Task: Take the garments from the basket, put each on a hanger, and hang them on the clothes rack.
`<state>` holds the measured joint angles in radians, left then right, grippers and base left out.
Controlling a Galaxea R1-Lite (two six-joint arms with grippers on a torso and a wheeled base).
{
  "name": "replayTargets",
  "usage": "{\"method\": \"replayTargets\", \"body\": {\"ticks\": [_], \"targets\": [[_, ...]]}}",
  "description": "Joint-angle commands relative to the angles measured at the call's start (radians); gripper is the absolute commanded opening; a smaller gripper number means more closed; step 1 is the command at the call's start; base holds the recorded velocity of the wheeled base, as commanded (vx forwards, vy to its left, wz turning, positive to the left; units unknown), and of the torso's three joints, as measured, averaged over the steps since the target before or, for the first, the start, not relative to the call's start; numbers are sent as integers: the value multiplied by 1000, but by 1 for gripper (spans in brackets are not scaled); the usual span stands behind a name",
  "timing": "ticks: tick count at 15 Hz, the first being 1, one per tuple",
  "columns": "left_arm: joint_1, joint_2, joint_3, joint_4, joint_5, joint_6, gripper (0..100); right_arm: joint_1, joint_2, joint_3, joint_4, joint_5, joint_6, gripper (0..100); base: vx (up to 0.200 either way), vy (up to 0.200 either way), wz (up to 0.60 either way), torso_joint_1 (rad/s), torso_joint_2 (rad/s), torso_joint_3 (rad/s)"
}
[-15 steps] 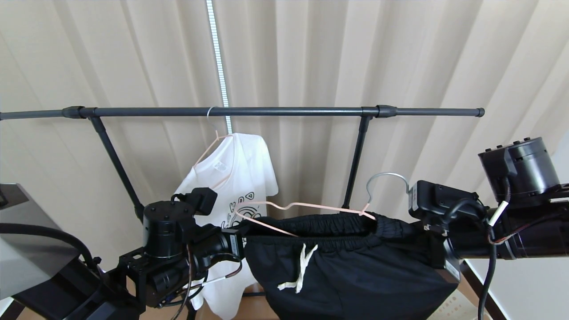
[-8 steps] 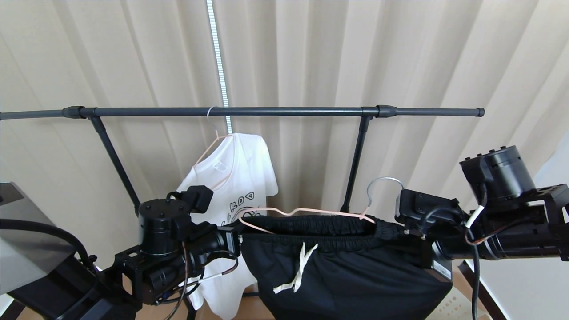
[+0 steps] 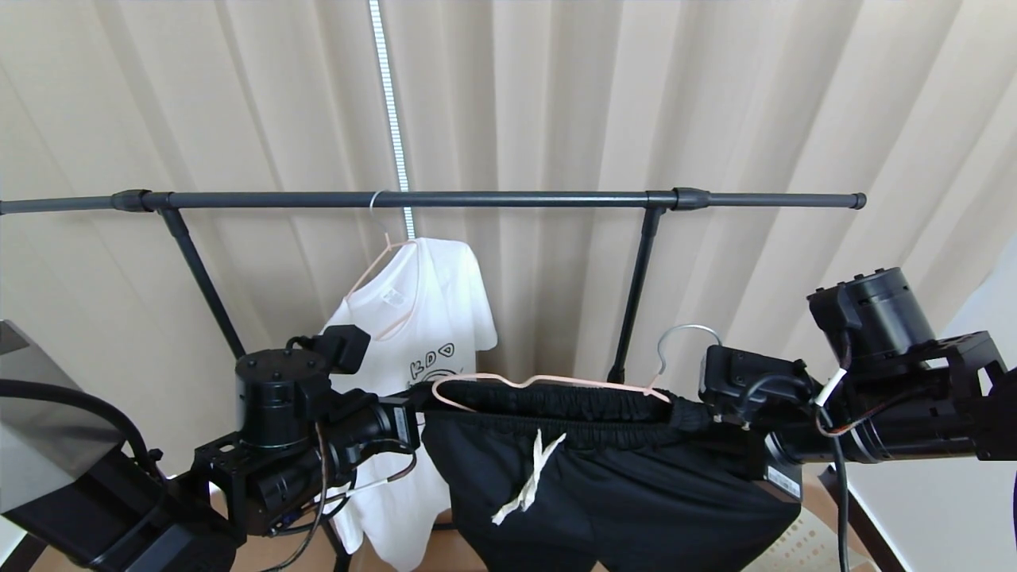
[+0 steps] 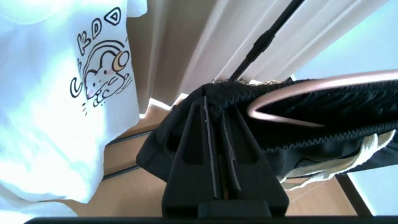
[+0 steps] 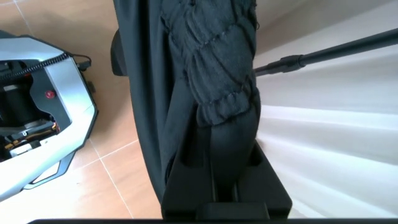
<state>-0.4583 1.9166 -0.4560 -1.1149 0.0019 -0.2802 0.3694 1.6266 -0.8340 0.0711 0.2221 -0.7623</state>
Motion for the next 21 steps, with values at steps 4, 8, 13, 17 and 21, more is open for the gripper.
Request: {"method": "replayTargets", "body": {"ticks": [4,8,13,17,21], "targets": [[3,-30,-4,0,-2,15,0,0,15,3,3,-29,0,0,0,0,0,0,0,0],[0,-70,-35,29,0,133,0,3,53,1,-1,-72,-2,0,0,0,0,0,0,0],[-2,-171,-184,333,6,214,0,3,58,-2,1,-86,-2,0,0,0,0,0,0,0],[-3,-251,-288,572,16,274,0,3,90,-10,-1,-109,-2,0,0,0,0,0,0,0],[-13,-258,-392,730,56,282,0,0,121,-13,-19,-110,-2,0,0,0,0,0,0,0]]}}
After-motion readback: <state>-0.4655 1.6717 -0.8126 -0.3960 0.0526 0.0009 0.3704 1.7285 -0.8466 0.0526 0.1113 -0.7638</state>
